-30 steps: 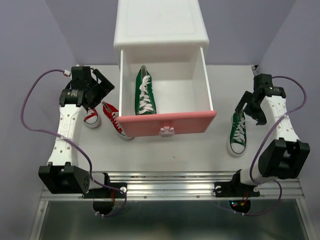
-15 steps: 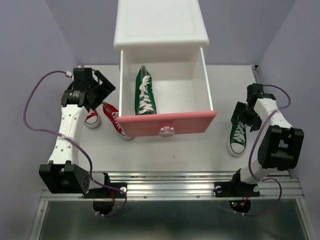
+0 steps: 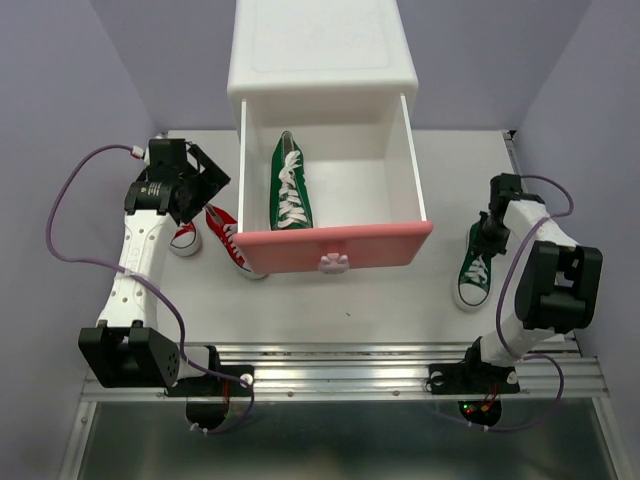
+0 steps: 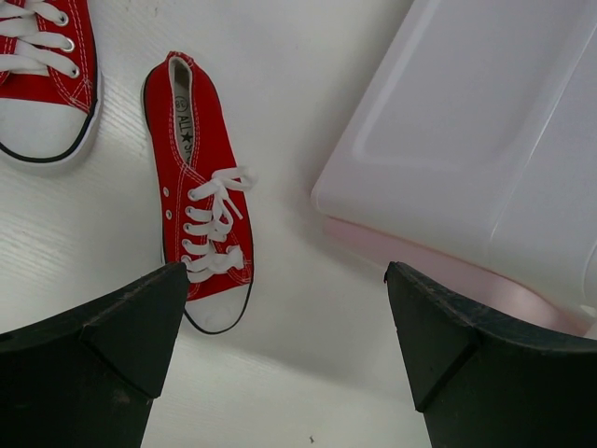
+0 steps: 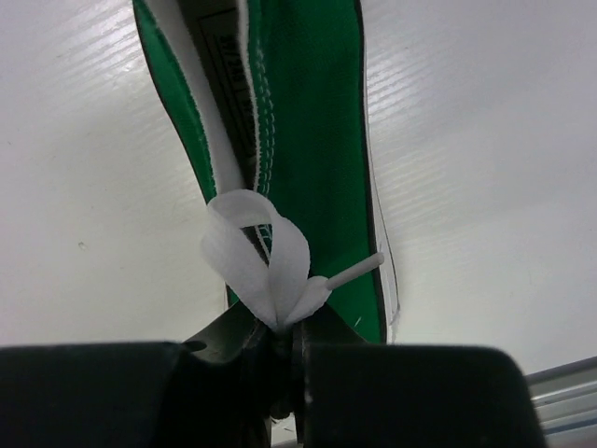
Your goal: Place and organize the shoes in the shoe cabinet
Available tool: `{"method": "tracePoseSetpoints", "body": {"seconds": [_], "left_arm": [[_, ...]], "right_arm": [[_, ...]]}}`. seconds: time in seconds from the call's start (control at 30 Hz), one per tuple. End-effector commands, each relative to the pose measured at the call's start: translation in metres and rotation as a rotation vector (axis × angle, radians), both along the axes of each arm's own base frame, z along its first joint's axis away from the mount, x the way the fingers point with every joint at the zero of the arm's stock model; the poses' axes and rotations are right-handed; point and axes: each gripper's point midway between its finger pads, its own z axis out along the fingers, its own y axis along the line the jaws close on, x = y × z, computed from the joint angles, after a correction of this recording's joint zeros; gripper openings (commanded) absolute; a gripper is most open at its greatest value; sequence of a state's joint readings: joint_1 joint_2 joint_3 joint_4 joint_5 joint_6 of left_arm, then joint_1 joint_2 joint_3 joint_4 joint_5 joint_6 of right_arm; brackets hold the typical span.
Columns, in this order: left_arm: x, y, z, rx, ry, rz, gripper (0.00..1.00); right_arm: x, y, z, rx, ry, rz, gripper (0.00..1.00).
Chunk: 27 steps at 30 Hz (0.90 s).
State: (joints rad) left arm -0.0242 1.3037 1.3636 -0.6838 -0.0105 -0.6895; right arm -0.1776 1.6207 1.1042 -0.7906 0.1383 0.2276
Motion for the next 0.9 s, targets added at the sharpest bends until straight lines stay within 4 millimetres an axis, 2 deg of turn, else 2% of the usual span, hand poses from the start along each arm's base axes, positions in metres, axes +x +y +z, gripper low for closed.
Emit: {"method": "tracePoseSetpoints", "body": {"seconds": [0.0, 0.03, 0.17, 0.2, 0.27, 0.3, 0.4, 0.43, 0.5, 0.53, 0.57, 0.63, 0.67, 0.7, 0.73, 0.77, 0.8, 0.87], "left_arm": [[-0.003, 0.004, 0.017, 0.027, -0.047, 0.006, 0.99], [-0.003, 0.004, 0.021, 0.03, -0.053, 0.004, 0.99], [-0.001, 0.004, 0.036, 0.034, -0.074, -0.006, 0.99], [0.0, 0.003, 0.038, 0.032, -0.078, -0.008, 0.99], [0.003, 0.002, 0.048, 0.028, -0.097, -0.013, 0.99], [0.003, 0.0, 0.05, 0.024, -0.095, -0.021, 0.99], [0.007, 0.0, 0.065, 0.02, -0.121, -0.022, 0.99], [0.009, -0.001, 0.07, 0.02, -0.13, -0.024, 0.99], [0.015, -0.002, 0.09, 0.015, -0.176, -0.024, 0.99], [0.017, -0.002, 0.098, 0.019, -0.191, -0.029, 0.99], [0.021, -0.002, 0.112, 0.019, -0.225, -0.03, 0.99], [0.025, 0.0, 0.123, 0.026, -0.242, -0.023, 0.99], [0.027, 0.001, 0.138, 0.026, -0.274, -0.016, 0.99], [0.031, 0.002, 0.14, 0.02, -0.27, -0.014, 0.99], [0.032, 0.001, 0.146, 0.01, -0.278, -0.013, 0.99], [0.033, 0.001, 0.162, 0.007, -0.317, -0.011, 0.99], [0.035, 0.001, 0.168, 0.003, -0.333, -0.007, 0.99], [0.035, 0.003, 0.19, -0.003, -0.39, 0.002, 0.99]], "right_arm": [[0.033, -0.007, 0.031, -0.013, -0.144, -0.03, 0.01], [0.044, -0.009, 0.057, -0.025, -0.219, -0.049, 0.01], [0.063, -0.012, 0.124, -0.041, -0.377, -0.087, 0.01], [0.074, -0.016, 0.156, -0.053, -0.453, -0.1, 0.01], [0.081, -0.016, 0.19, -0.051, -0.524, -0.132, 0.01], [0.091, -0.017, 0.226, -0.052, -0.616, -0.135, 0.01], [0.107, -0.013, 0.285, -0.017, -0.776, -0.154, 0.01], [0.114, -0.009, 0.33, 0.006, -0.892, -0.152, 0.01], [0.128, -0.006, 0.363, 0.037, -0.979, -0.145, 0.01], [0.133, 0.002, 0.384, 0.086, -1.036, -0.133, 0.01], [0.139, 0.005, 0.419, 0.106, -1.131, -0.122, 0.01], [0.143, 0.024, 0.452, 0.2, -1.225, -0.05, 0.01], [0.141, 0.032, 0.482, 0.263, -1.315, -0.048, 0.01], [0.141, 0.038, 0.494, 0.307, -1.353, -0.039, 0.01], [0.139, 0.051, 0.519, 0.392, -1.435, -0.002, 0.01], [0.137, 0.056, 0.531, 0.43, -1.478, 0.015, 0.01], [0.137, 0.059, 0.535, 0.469, -1.496, 0.007, 0.01], [0.131, 0.072, 0.56, 0.571, -1.573, 0.052, 0.01]]}}
